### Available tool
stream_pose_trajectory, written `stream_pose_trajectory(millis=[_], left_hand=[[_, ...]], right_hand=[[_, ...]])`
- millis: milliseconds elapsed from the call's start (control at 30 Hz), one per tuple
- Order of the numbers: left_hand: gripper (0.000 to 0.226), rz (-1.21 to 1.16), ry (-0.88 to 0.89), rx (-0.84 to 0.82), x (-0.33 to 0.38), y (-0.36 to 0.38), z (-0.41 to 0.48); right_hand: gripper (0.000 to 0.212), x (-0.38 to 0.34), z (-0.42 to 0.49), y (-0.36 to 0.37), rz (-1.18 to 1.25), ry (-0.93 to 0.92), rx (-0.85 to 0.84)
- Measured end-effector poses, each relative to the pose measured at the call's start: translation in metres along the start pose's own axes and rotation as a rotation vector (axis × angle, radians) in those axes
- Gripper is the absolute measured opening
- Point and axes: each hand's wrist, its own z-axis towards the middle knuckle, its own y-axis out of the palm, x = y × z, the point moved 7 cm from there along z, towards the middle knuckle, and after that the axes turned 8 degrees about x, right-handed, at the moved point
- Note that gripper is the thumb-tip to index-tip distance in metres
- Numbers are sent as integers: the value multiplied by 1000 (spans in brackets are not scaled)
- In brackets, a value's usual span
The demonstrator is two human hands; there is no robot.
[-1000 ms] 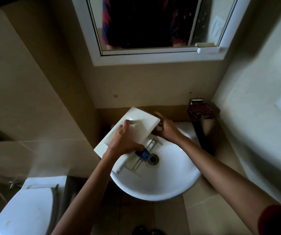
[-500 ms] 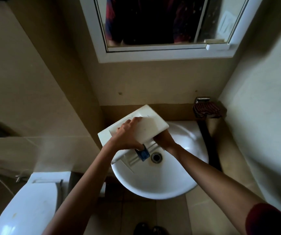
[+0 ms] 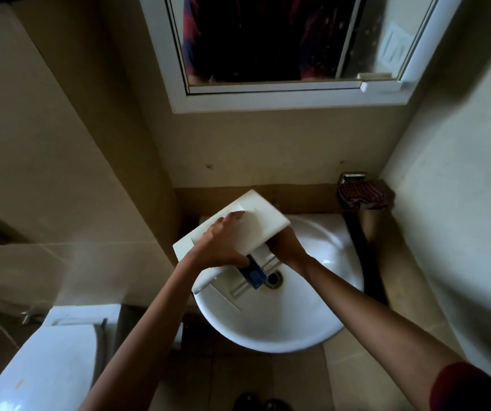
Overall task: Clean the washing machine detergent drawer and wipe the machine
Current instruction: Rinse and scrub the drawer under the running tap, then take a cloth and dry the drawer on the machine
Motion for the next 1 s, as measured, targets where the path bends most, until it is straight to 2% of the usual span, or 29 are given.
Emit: stream_pose_trajectory(millis=[100,167,233,267,300,333,367,400,433,467,500,600,667,733,800,900,933,1000], left_hand=[[101,-118,-73,35,-6,-4,3],[98,-227,-154,84,-14,-7,4],[92,-378,-255,147,-23,-9,4],[88,-437,-299,173,-27,-9,4],[84,-474,-342,187,-31,-9,4],[81,-506,-378,206,-34,-10,4],[83,-534,-417,209,-38,-9,3],[88,-561,-448,206,-39,-8,3],[94,-576,-475,198,-40,-7,3],[98,-581,-488,192,-40,-7,3],[102,-579,-496,190,-40,-7,2],[109,-607,-521,212,-42,-6,3],[107,-624,-542,228,-45,-6,4],[113,-652,-549,226,-49,-1,6],[114,-701,-556,229,-50,2,7],[83,-772,-596,223,-51,4,6],[74,-785,-608,211,-54,7,6],[69,-808,-613,195,-54,10,5]], right_hand=[[45,3,10,-9,-210,-3,-56],[43,13,15,-22,-113,87,-54],[30,31,11,-41,144,245,139],[24,48,6,-53,205,306,283],[20,64,-1,-63,150,344,366],[19,85,-6,-66,45,394,359],[21,101,-15,-65,-112,460,219],[23,119,-23,-58,-293,519,1],[25,132,-29,-56,-467,515,-144],[28,139,-28,-59,-599,471,-188],[32,136,-24,-67,-641,423,-121],[31,85,1,-108,-625,155,276],[23,50,17,-134,-678,-49,434],[23,34,31,-158,-765,-153,529],[41,44,50,-176,-885,-76,468],[78,77,65,-199,-933,141,338],[82,84,67,-204,-902,159,325],[75,87,68,-206,-870,164,310]])
